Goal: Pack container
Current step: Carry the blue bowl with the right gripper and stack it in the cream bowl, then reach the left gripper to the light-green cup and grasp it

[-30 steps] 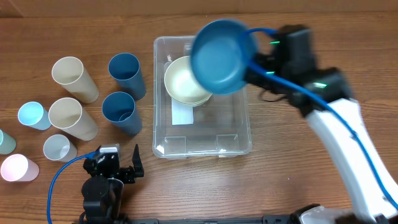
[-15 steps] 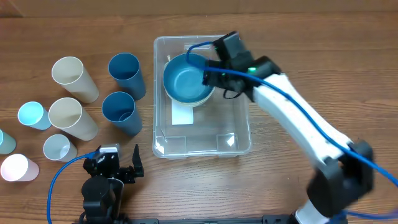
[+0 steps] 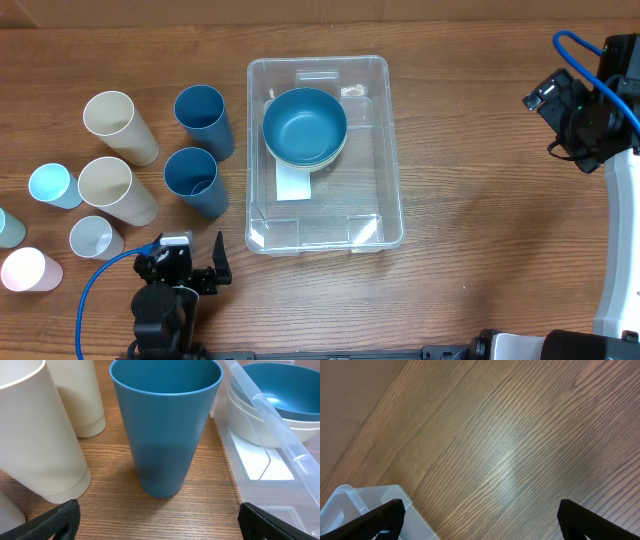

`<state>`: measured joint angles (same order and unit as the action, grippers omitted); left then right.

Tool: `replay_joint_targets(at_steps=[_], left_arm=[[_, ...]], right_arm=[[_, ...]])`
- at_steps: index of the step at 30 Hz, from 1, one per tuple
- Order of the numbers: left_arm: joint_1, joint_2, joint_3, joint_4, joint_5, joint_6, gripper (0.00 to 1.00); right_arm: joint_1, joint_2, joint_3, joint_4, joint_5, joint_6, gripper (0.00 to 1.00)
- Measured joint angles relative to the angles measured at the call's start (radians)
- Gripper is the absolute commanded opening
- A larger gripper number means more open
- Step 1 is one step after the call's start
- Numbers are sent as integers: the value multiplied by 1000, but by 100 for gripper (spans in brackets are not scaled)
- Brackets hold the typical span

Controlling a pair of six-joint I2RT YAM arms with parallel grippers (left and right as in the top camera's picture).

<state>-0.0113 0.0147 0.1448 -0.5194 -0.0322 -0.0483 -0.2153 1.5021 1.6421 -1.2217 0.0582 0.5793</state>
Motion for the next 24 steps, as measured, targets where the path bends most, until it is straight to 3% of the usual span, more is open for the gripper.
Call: replay_joint_targets(at_steps=[3, 8, 13, 17, 19, 24], left_arm=[[0, 0, -2, 42, 58, -14, 100], [1, 0, 0, -2, 286, -119, 100], [0, 14, 136, -85, 328, -213, 100], [0, 149, 446, -180, 217, -259, 100], [0, 327, 664, -329, 63, -267, 100], [1, 751, 1082, -437, -341, -267, 100]], right_arm=[[0, 0, 0, -1, -6, 0, 100], [0, 0, 0, -2, -7, 0, 100], [0, 0, 0, -2, -7, 0, 100], [0, 0, 0, -2, -8, 0, 100], [0, 0, 0, -2, -8, 0, 100], [0, 0, -2, -2, -9, 0, 100]])
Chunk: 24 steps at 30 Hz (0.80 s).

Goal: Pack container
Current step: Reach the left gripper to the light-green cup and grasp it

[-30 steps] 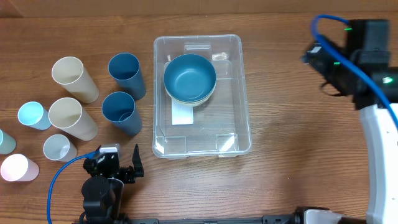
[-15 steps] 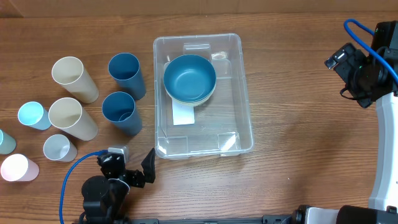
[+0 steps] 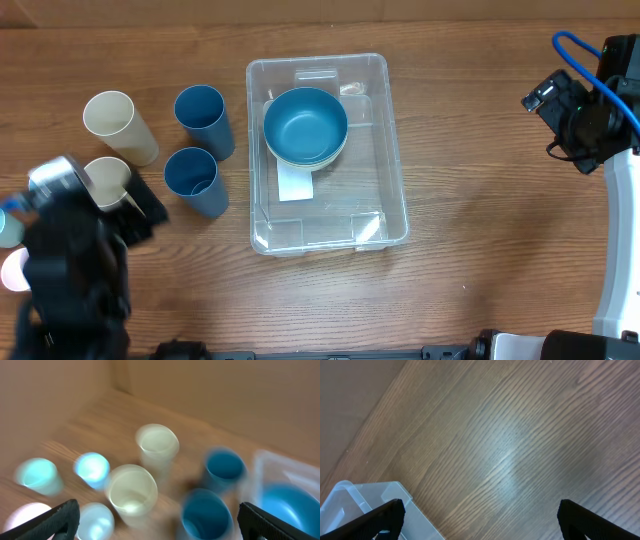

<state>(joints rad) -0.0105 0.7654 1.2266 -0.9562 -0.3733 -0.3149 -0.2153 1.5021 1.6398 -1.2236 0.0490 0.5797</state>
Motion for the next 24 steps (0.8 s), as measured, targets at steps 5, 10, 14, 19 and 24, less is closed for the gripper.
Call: replay_joint_targets(at_steps=[5, 10, 14, 19, 24], left_arm=[[15, 266, 246, -45, -163, 39, 100], [289, 334, 297, -77, -140, -5, 100], [764, 521, 314, -129, 198, -126, 100], [912, 692, 314, -108, 194, -152, 100], [999, 899, 314, -51, 265, -80, 99]], right_arm=[[0, 0, 0, 0, 0, 0, 100], [0, 0, 0, 0, -1, 0, 100], [0, 0, 0, 0, 0, 0, 100], [0, 0, 0, 0, 0, 0, 100], [0, 0, 0, 0, 0, 0, 100]])
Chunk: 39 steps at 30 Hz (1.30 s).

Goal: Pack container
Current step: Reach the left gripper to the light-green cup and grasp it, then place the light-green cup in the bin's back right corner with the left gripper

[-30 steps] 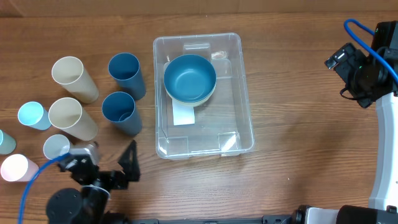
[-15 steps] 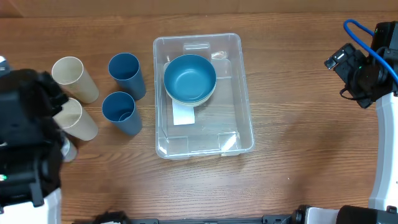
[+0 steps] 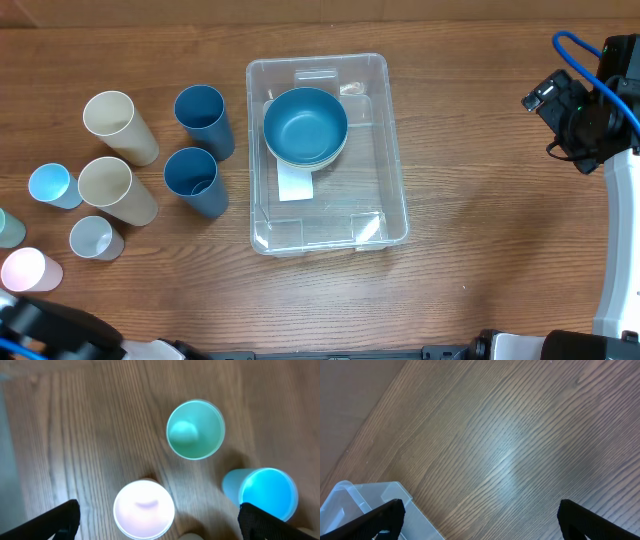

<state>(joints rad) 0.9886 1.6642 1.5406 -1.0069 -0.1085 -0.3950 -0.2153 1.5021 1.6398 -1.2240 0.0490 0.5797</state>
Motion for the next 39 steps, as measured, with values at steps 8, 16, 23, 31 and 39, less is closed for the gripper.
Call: replay_joint_targets(at_steps=[8, 16, 23, 31, 39], left_arm=[[93, 187, 0, 175, 139, 97, 93], [92, 384, 0, 266, 203, 150, 22], [92, 401, 57, 241, 315, 174, 4], [19, 320, 535, -69, 602, 127, 4], [-930, -3, 623, -209, 547, 243, 4]], right_arm=[[0, 0, 0, 0, -1, 0, 100], [0, 0, 0, 0, -1, 0, 100], [0, 0, 0, 0, 0, 0, 100], [0, 0, 0, 0, 0, 0, 100], [0, 0, 0, 0, 0, -1, 100]])
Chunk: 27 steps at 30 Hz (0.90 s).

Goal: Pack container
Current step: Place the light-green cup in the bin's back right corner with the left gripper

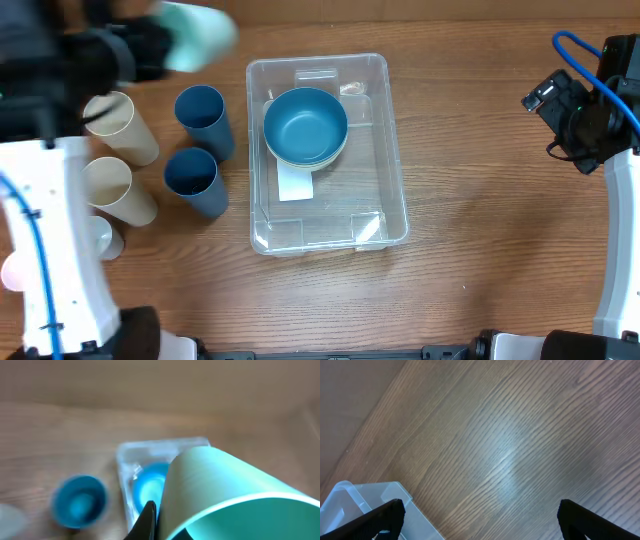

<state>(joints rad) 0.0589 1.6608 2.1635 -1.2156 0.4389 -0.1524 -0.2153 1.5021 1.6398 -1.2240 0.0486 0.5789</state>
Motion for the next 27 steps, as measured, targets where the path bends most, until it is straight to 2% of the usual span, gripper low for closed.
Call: replay_joint_targets(at_steps=[4, 6, 12, 16, 21, 23, 25, 27], left_arm=[[-408, 152, -2, -30, -228, 27, 4], [-501, 284, -6, -6, -294, 30, 4], [-570, 552, -14, 175, -354, 33, 4], [-575, 593, -15, 294, -404, 48, 4], [-574, 603, -15, 360, -471, 86, 5], [-574, 622, -15, 365, -482, 101, 7], [-573, 648, -15, 369, -488, 108, 19], [-570, 659, -15, 389, -489, 116, 24]], right_arm=[[0, 0, 0, 0, 0, 0, 100], [0, 0, 0, 0, 0, 1, 100], [0, 0, 0, 0, 0, 0, 100], [0, 0, 0, 1, 0, 0, 100], [0, 0, 0, 0, 0, 0, 100], [0, 0, 0, 0, 0, 0, 100], [0, 0, 0, 0, 0, 0, 100], [0, 0, 0, 0, 0, 0, 100]])
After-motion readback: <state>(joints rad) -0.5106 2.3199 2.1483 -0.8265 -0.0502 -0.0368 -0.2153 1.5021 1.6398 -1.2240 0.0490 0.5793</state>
